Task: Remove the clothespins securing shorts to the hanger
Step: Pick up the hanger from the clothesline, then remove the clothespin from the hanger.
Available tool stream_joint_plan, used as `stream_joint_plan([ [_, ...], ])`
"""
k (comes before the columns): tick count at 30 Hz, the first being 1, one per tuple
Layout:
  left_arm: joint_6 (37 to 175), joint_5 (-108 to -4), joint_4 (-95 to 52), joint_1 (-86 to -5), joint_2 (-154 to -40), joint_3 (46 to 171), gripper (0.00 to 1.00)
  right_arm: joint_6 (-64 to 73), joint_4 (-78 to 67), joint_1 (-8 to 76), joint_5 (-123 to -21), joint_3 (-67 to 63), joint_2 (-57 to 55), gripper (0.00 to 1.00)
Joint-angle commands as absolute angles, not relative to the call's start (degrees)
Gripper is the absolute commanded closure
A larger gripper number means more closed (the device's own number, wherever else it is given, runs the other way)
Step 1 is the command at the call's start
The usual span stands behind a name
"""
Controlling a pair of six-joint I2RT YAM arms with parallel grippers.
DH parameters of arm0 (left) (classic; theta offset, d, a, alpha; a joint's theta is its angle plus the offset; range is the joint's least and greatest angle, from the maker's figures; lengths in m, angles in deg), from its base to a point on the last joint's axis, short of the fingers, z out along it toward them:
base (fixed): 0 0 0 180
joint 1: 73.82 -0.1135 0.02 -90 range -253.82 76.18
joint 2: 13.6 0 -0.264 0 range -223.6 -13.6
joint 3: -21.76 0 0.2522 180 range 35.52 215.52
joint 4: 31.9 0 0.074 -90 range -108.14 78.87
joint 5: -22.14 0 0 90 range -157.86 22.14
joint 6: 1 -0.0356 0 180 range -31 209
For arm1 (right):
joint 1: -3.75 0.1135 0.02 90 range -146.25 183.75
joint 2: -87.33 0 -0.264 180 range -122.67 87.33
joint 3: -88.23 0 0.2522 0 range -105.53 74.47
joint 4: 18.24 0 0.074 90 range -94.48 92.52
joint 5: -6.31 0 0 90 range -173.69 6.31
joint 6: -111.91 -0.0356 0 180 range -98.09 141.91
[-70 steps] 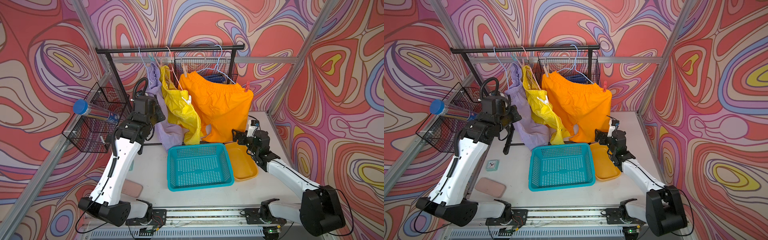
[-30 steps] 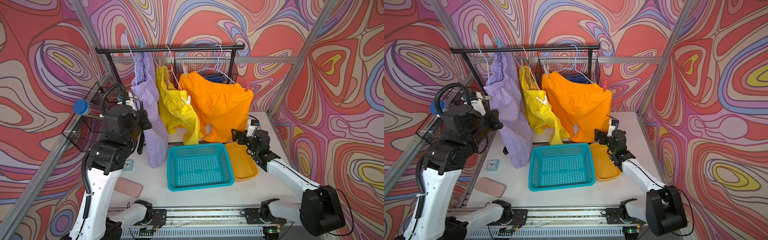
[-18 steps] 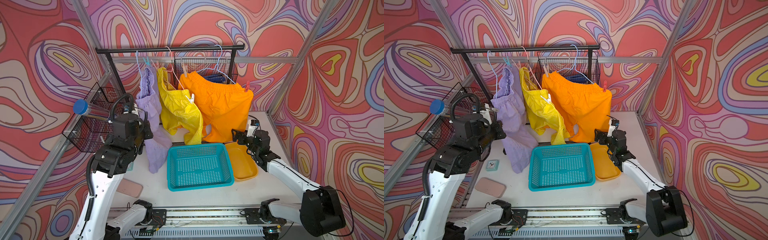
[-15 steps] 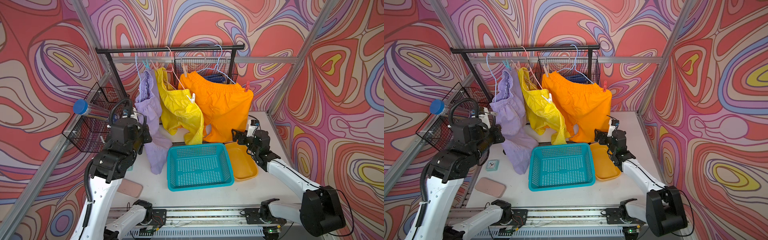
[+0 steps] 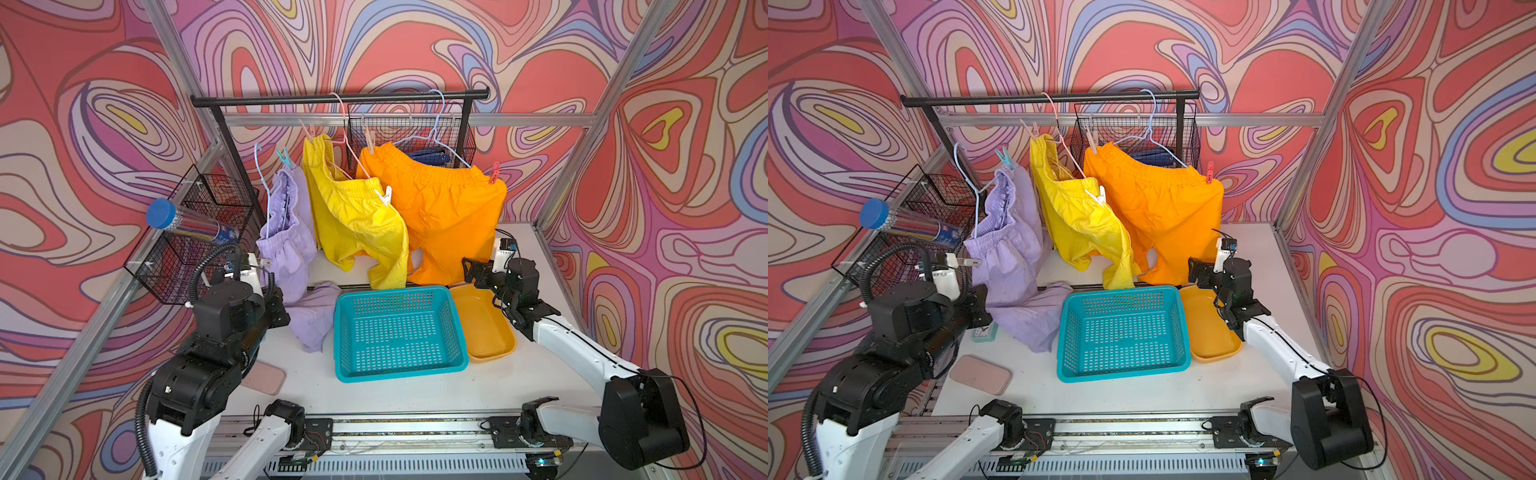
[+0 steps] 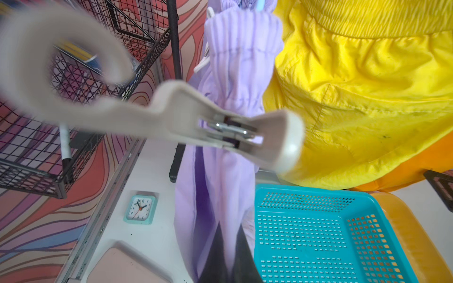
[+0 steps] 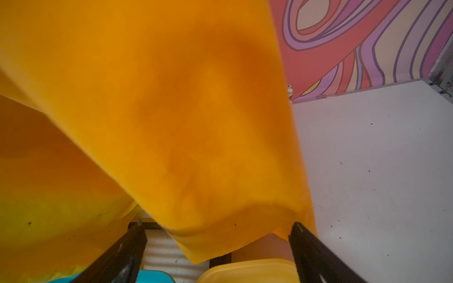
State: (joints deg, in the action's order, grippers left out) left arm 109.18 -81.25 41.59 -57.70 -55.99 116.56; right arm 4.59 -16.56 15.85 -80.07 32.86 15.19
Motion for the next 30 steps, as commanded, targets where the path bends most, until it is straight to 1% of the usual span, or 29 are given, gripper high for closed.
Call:
stream_joint_plan([
  [1, 110.6, -78.0, 41.2, -58.0, -54.0, 120.8, 1.00, 3.4, -16.1, 16.2, -78.0, 31.1, 14.1, 0.06],
  [10, 106.3, -64.6, 45.2, -57.9, -52.8, 125.2, 1.00, 1.2, -12.5, 16.2, -75.3, 30.3, 15.7, 0.07],
  [15, 103.0, -62.1, 50.8, -57.9, -52.6, 127.6, 1.00, 0.6, -8.9, 16.2, -75.4, 30.8, 19.1, 0.07],
  [21, 101.8, -50.3, 53.2, -58.0, -51.5, 130.9, 1.00, 0.2, -4.8, 16.1, -75.1, 30.9, 21.8, 0.07],
  [30, 100.7, -44.5, 57.3, -57.9, -50.6, 140.1, 1.00, -0.9, -0.1, 16.2, -75.1, 30.6, 25.8, 0.08],
])
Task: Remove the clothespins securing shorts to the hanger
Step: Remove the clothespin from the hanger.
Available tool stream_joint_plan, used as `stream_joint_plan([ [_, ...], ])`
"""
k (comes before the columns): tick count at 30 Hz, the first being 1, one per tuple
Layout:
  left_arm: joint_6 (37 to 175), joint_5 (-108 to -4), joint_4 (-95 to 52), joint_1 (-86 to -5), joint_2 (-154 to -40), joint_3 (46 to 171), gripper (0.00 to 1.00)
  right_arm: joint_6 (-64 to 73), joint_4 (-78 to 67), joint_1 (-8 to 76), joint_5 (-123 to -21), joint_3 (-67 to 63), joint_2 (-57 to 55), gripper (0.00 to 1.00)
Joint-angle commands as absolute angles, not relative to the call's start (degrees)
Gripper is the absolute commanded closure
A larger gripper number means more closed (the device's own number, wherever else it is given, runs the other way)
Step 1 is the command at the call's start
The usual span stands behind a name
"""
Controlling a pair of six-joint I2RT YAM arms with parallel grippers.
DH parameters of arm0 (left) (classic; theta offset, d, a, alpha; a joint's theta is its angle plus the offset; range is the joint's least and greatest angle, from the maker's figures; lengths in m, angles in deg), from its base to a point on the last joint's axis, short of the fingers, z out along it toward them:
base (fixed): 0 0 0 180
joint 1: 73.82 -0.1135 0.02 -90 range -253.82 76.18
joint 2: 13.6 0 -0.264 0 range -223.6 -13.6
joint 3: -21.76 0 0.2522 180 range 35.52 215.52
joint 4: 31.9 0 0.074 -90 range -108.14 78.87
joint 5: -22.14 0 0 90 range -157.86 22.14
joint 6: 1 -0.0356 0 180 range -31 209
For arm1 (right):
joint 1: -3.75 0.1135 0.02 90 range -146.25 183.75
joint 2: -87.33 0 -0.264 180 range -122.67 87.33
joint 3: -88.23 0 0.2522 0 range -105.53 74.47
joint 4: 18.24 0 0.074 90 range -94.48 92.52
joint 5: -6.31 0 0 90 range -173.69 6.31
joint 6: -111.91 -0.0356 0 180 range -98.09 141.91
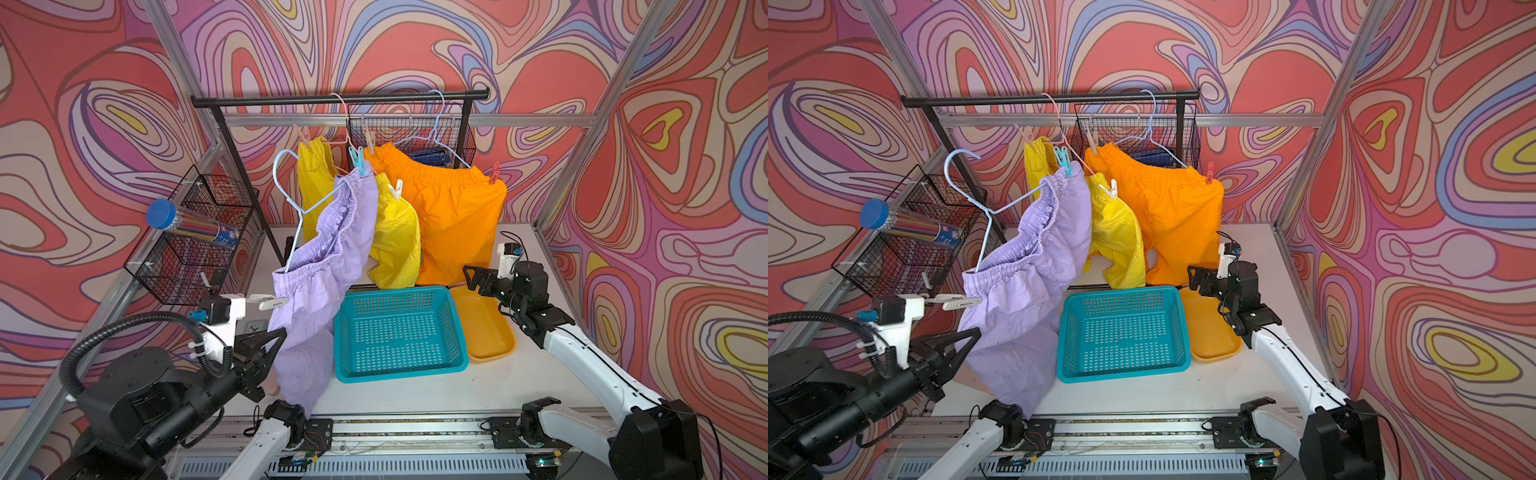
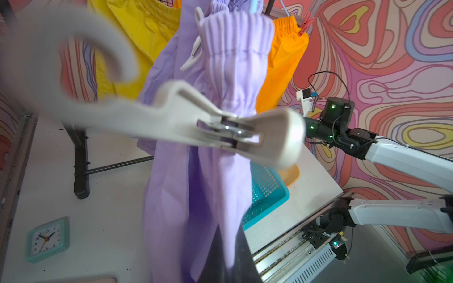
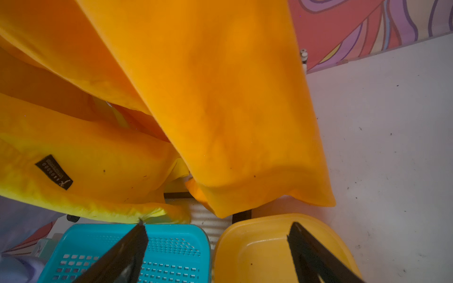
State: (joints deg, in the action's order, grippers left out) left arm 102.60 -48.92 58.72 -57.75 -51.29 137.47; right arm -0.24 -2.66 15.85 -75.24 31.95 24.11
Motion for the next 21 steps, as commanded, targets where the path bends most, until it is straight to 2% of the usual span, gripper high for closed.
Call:
stream_joint_plan([
  [1, 101.1, -43.8, 56.8, -57.9, -50.7, 140.7, 1.00, -0.8, 0.4, 16.1, -75.3, 30.4, 26.1, 0.08],
  [11, 103.3, -27.6, 50.7, -57.9, -59.4, 149.6, 1.00, 0.1, 3.8, 16.2, -76.4, 28.9, 27.6, 0.08],
  [16, 100.2, -19.7, 50.0, -57.8, -62.8, 146.5, 1.00, 1.4, 5.3, 16.1, -76.6, 27.9, 28.3, 0.07],
  [21, 94.1, -21.5, 51.5, -57.8, -61.9, 137.3, 1.00, 2.6, 8.8, 16.2, -76.3, 26.3, 30.3, 0.05],
])
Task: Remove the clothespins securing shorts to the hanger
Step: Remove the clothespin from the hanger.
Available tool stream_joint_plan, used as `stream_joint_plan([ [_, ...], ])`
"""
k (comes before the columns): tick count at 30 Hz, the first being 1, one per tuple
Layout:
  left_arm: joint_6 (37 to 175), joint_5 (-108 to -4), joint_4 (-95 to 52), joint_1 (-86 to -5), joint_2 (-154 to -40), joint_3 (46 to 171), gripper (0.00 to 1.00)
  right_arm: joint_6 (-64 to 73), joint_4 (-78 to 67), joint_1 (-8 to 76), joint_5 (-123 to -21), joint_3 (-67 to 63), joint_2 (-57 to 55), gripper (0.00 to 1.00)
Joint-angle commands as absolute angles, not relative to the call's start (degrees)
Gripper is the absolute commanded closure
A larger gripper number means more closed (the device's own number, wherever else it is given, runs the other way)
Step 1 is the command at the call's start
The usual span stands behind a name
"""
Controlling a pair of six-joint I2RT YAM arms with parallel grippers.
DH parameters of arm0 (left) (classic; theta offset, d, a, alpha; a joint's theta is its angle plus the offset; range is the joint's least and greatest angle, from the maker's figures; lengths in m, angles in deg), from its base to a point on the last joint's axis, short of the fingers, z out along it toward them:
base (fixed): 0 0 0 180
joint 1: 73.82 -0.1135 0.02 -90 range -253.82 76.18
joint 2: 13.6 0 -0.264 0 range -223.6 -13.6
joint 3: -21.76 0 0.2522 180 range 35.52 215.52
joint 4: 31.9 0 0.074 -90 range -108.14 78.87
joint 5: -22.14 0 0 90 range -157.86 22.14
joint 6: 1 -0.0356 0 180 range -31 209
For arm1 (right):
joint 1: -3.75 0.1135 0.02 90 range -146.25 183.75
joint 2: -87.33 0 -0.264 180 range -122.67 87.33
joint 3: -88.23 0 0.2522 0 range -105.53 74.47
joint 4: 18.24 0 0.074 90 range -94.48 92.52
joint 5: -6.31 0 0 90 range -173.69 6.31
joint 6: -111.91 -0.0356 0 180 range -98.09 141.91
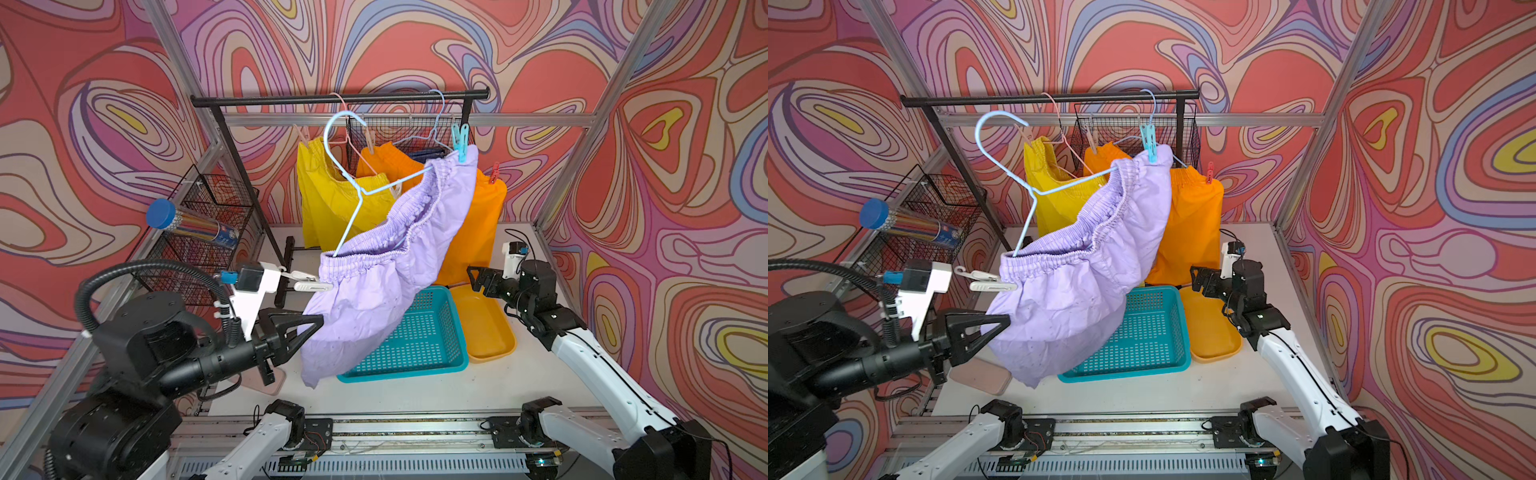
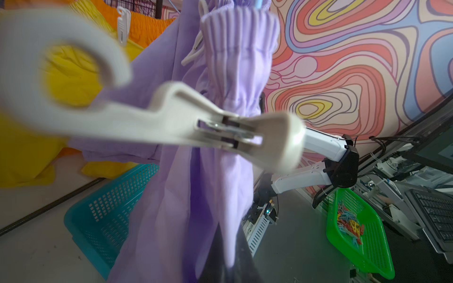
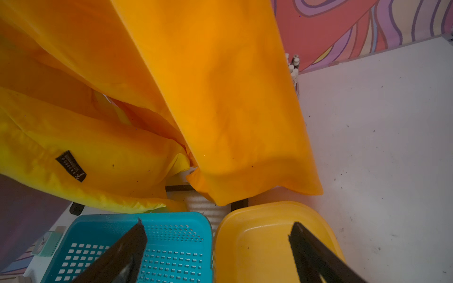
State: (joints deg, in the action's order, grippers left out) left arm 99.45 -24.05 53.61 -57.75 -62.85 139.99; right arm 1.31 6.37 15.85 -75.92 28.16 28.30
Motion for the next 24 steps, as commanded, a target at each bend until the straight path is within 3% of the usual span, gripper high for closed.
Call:
stream_joint_plan([
  [1, 93.1, -22.3, 51.6, -57.8, -61.5, 135.4, 1.00, 2.7, 9.5, 16.2, -76.1, 26.2, 31.0, 0.05],
  [15, 85.6, -22.6, 50.8, -57.8, -57.8, 115.4, 1.00, 5.0, 19.4, 16.2, -78.9, 22.8, 38.6, 0.05],
  [24, 91.8, -16.5, 38.1, -57.9, -57.1, 102.2, 1.00, 0.0, 15.6, 16.2, -71.6, 20.8, 39.1, 0.11],
])
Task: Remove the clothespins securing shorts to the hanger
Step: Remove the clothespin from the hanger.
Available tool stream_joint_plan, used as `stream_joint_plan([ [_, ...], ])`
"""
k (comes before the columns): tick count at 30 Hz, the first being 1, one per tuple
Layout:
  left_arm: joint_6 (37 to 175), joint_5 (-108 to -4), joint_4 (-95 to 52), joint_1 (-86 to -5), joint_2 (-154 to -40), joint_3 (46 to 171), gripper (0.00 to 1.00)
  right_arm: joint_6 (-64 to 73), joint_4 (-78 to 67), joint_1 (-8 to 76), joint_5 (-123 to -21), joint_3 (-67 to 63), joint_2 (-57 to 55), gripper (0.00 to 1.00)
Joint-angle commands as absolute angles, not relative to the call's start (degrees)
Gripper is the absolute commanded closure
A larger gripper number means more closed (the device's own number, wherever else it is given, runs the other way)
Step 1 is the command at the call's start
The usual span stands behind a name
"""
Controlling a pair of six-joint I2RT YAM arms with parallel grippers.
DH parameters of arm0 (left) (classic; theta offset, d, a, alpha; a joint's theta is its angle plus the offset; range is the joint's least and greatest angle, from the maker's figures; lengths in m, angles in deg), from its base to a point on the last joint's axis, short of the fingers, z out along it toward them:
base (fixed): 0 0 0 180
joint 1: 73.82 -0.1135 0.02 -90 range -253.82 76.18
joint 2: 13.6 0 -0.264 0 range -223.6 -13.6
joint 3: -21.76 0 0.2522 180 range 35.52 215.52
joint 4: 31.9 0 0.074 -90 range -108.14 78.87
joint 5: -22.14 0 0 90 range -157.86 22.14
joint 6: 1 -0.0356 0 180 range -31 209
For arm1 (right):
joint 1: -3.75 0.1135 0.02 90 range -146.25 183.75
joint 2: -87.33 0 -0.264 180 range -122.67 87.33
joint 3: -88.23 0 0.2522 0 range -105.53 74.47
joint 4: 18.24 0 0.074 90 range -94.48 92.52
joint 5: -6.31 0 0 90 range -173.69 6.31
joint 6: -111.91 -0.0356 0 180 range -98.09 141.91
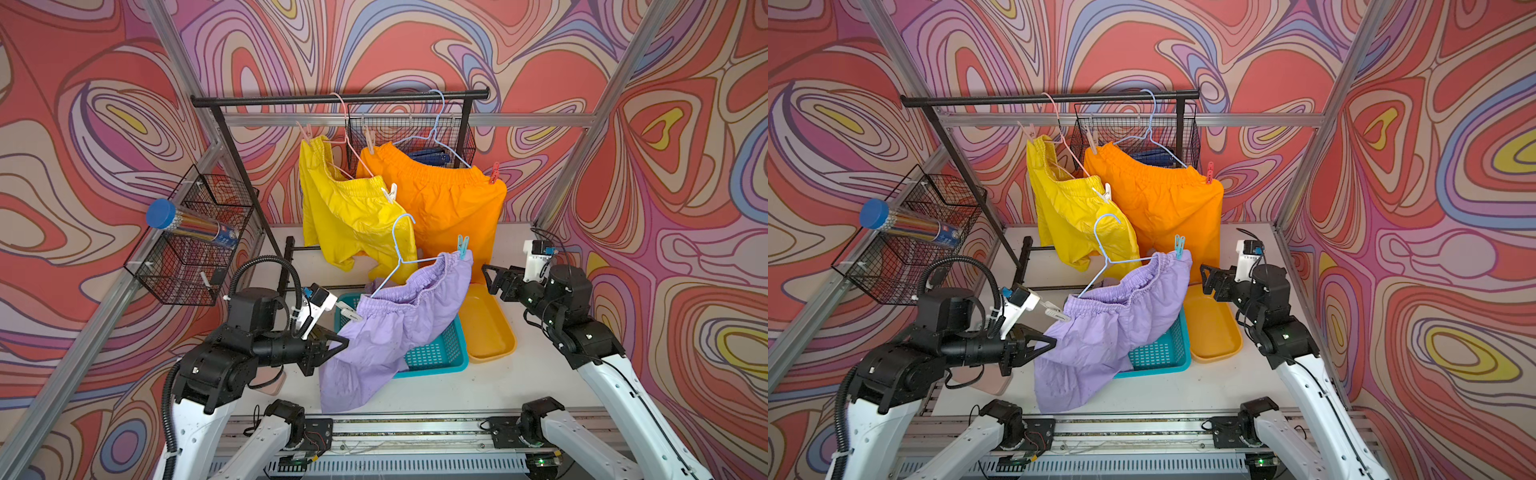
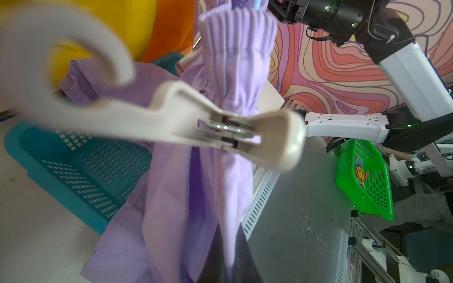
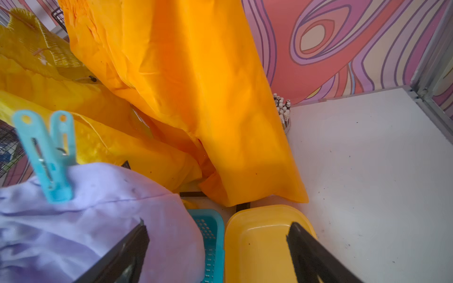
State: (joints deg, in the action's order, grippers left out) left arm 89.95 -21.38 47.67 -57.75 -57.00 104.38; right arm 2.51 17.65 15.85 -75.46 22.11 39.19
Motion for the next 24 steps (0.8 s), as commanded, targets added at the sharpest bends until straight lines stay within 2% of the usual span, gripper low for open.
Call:
stream_joint_plan([
  [1, 92.1, -15.4, 37.0, -57.8, -57.5, 101.2, 1.00, -1.1, 14.5, 16.2, -70.3, 20.6, 38.8, 0.12],
  [11, 89.3, -19.8, 37.1, -56.2, -60.1, 97.5, 1.00, -4.3, 6.4, 17.6, -62.4, 20.3, 35.6, 0.18],
  [14, 89.0, -19.0, 37.3, -55.2, -61.4, 97.6, 1.00, -4.3, 4.0, 19.8, -61.5, 19.6, 33.4, 0.18],
  [24, 87.3, -25.3, 37.5, -54.3, -67.5, 99.4, 1.00, 1.2, -0.9, 27.9, -59.8, 14.0, 26.2, 0.18],
])
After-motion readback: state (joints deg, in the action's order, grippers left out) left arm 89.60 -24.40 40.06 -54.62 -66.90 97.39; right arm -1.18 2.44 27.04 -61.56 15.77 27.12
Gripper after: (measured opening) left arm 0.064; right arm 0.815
